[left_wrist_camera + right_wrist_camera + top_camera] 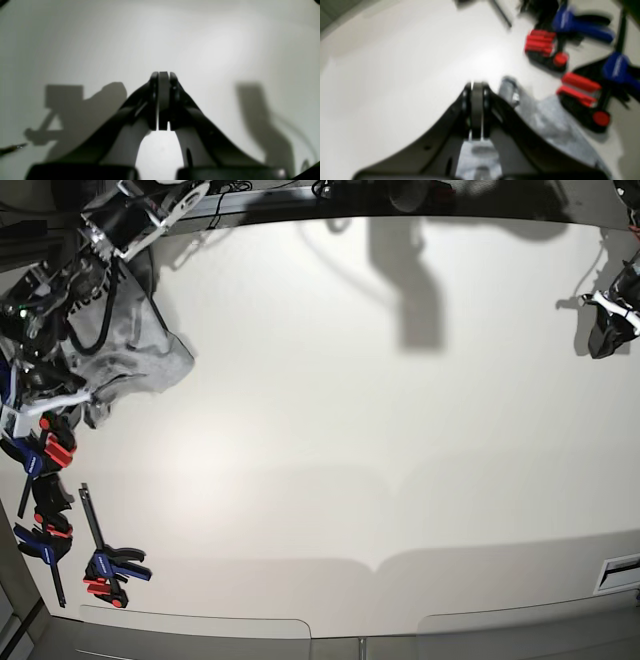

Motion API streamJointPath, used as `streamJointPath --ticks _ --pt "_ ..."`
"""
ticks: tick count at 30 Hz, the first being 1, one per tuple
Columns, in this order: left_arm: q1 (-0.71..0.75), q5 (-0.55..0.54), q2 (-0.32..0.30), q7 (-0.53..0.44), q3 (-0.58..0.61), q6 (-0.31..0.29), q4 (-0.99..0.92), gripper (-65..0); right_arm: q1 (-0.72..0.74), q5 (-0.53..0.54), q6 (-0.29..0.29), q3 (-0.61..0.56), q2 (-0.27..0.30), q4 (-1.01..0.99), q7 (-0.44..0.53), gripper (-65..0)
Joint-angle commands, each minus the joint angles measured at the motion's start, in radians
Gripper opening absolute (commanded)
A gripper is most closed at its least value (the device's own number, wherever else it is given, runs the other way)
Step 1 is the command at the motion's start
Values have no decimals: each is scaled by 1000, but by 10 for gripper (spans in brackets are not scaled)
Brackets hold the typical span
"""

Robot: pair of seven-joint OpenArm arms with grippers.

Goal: Fold the T-shirt properly
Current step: 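Release the shirt and lift the right gripper away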

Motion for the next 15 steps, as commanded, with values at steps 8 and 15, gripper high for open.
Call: streamJointPath --ticks 8,15 --pt "243 -21 -9 31 -8 -74 274 -650 -443 330 157 4 -38 340 -66 -650" --pt "520 -80 -9 179 -7 -163 283 -650 -802 712 248 -19 -16 419 -271 -650"
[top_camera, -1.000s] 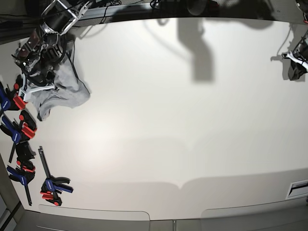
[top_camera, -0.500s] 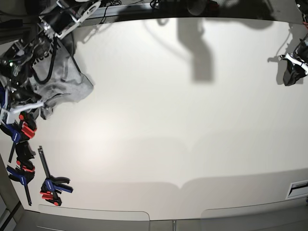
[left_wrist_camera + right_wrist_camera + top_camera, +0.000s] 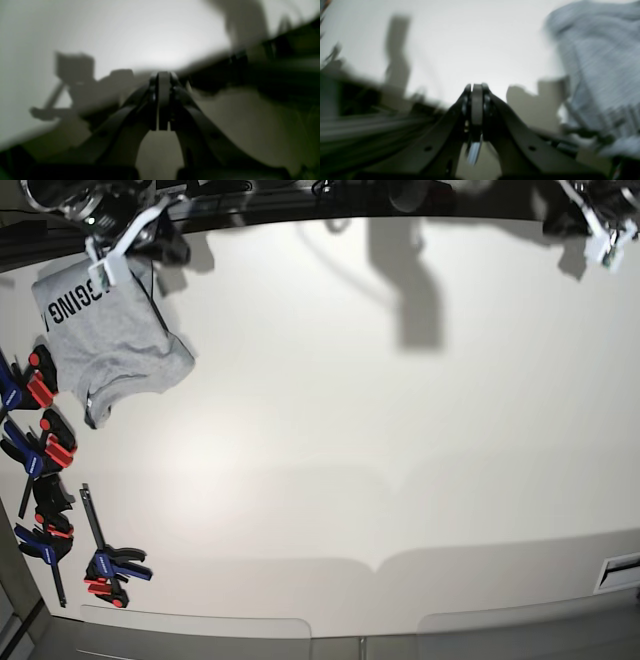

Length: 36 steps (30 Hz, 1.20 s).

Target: Fold the T-shirt properly

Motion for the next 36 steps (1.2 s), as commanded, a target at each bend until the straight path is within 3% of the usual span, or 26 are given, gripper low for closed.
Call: streamJointPath --ticks 1,5,10,14,16,18,21,25,28,29,32,34,36 --pt "52 -18 -11 -10 -7 -10 -18 -650 -66 31 6 -13 24 6 -3 -650" --pt "193 -82 -14 -5 27 -11 -172 -650 -279 -40 6 -164 108 -51 0 -650" --pt "268 -156 -72 -15 231 -11 -449 -650 -428 -322 6 -449 264 -233 148 -650" --pt "197 -112 -126 -167 491 -11 -686 -650 -383 -628 6 -709 396 -493 371 -650" --pt "116 -12 -130 -264 619 -11 -794 -650 -303 -745 6 -837 444 -660 498 -650" --pt "19 108 -129 -380 736 -11 -897 -650 -189 -835 6 -960 457 -832 595 -650" --pt "-127 312 -101 -572 881 -11 -1038 -650 -5 -927 -4 -1122 435 -1091 692 -650" --pt "-309 603 -5 -802 978 -11 -1222 -650 214 -956 -320 -1296 345 -1408 887 -650" --pt "-419 760 83 -949 983 -11 -1360 -650 341 -952 -540 -1382 240 -1580 959 -650" --pt "-451 790 112 -985 982 22 -1400 -650 377 -941 -603 -1399 202 -1625 966 -650" --pt "-529 810 191 -1013 981 247 -1494 -650 460 -822 -722 -1410 99 -1720 990 -650" --pt "-568 809 229 -1013 981 383 -1531 -649 503 -732 -737 -1408 41 -1752 996 -650" --pt "-595 809 254 -1012 981 463 -1551 -649 534 -649 -737 -1408 -9 -1765 991 -650"
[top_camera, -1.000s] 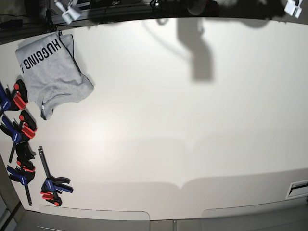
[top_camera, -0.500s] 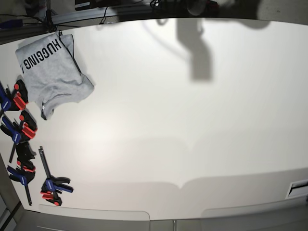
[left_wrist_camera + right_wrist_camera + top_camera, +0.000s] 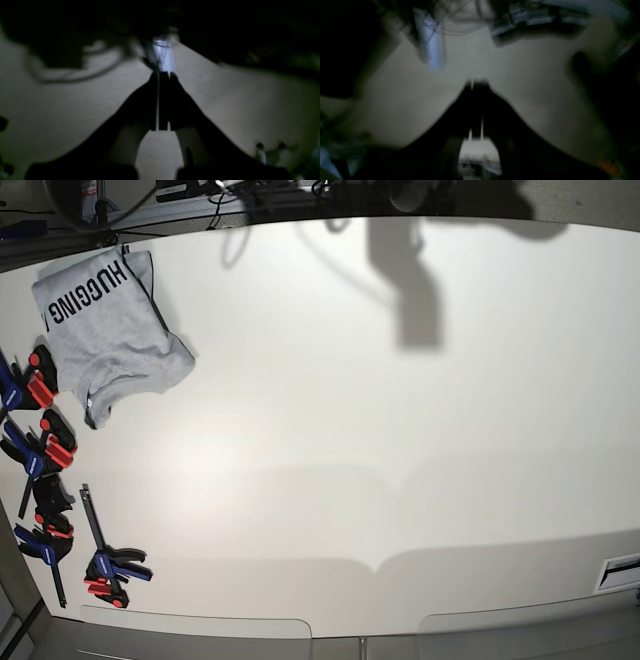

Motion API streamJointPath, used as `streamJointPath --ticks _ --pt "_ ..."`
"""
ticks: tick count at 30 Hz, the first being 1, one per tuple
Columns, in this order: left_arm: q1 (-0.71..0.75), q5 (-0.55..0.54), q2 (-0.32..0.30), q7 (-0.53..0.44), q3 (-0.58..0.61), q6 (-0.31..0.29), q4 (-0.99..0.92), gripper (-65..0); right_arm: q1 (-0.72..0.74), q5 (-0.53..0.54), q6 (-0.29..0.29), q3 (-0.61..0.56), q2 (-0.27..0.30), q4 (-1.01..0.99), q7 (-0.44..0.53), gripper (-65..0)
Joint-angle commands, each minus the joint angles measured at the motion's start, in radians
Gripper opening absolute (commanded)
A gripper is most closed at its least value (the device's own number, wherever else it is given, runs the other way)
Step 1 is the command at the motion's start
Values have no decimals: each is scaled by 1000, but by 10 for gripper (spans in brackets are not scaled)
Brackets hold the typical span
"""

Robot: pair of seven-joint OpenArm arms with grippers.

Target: Fold the T-shirt properly

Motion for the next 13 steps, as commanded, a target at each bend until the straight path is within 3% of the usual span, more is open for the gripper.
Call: streamJointPath --ticks 1,6,13 --pt "2 -3 5 -5 0 6 -1 -649 3 22 -2 1 -12 -1 -10 -650" --pt "-10 -119 23 3 -7 5 3 -649 31 145 -2 1 -78 -1 35 -650" --pt "-9 -125 32 2 -117 5 16 -649 41 193 -14 1 -129 3 49 -650"
